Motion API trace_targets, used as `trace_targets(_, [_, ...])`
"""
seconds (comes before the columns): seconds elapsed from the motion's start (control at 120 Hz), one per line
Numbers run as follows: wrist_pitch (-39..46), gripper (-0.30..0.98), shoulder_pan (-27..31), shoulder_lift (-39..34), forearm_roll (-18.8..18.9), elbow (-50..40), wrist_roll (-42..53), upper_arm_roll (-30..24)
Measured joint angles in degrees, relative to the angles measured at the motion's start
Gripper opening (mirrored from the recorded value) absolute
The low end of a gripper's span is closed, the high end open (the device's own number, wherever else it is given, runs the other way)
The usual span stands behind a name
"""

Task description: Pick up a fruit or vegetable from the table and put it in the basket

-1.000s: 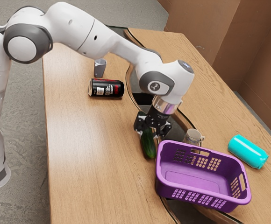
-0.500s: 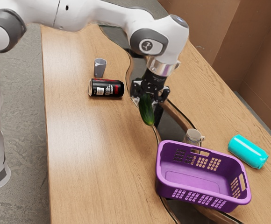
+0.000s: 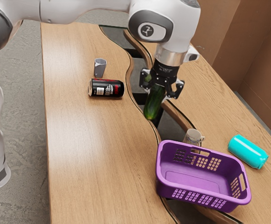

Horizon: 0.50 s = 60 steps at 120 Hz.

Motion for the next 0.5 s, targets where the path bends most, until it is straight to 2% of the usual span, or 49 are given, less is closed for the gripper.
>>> trace_targets(0.333, [-4.26,0.23,0.89,-0.11,2.76,2.59,21.14,-0.23])
trace_targets(0.5, [-5.91,0.22,0.41,-0.02,2.85,2.62,31.10,-0.31])
